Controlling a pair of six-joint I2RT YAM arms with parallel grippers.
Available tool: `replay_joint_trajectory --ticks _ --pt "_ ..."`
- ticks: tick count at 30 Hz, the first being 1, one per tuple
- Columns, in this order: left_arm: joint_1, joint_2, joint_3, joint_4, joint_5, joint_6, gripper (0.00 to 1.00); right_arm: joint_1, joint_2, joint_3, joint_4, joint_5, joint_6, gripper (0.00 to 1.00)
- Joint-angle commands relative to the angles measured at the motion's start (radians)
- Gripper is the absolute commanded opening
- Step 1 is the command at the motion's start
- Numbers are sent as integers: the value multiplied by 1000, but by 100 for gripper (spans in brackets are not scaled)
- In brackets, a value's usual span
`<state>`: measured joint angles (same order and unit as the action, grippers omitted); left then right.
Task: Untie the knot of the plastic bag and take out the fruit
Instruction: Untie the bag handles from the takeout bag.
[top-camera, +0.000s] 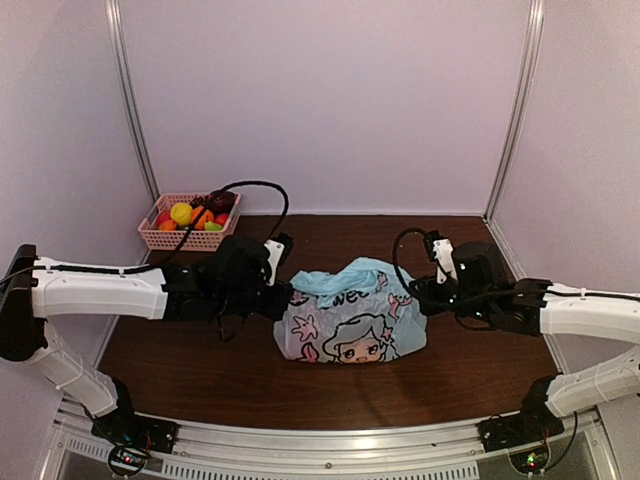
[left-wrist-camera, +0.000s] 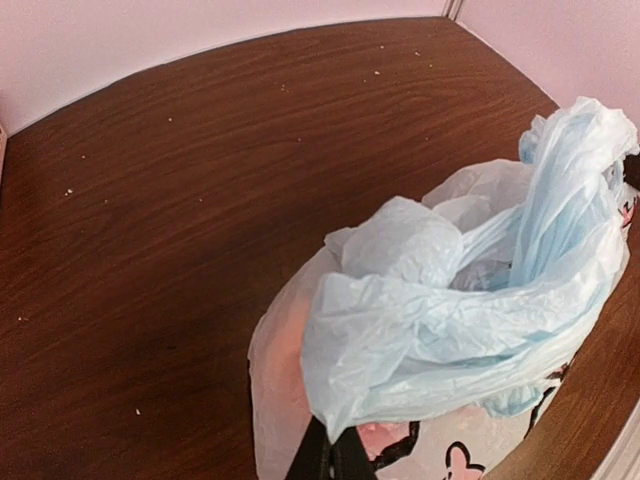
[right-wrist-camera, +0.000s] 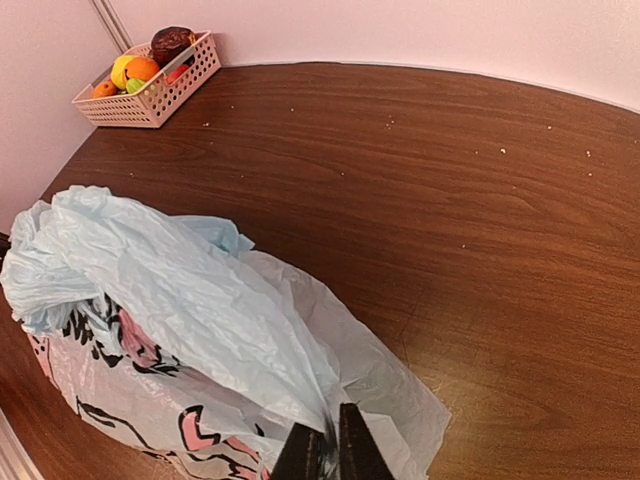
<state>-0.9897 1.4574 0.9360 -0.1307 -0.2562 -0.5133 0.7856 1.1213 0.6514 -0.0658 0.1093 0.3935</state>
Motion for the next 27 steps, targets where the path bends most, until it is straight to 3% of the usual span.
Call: replay_joint_trajectory --ticks 1,5,10,18,27 --pt "6 -14 16 46 30 -14 0 -8 -36 47 -55 -8 -6 18" --pt "6 -16 17 60 49 -10 0 -8 -83 66 -101 -25 -36 42" --pt "7 -20 35 34 53 -11 0 -8 -69 154 -197 -54 -107 55" --pt "6 -32 22 54 73 -32 0 -8 108 348 -323 -106 -228 66" --pt "6 -6 33 63 74 -39 0 -6 250 468 -300 -257 -296 67"
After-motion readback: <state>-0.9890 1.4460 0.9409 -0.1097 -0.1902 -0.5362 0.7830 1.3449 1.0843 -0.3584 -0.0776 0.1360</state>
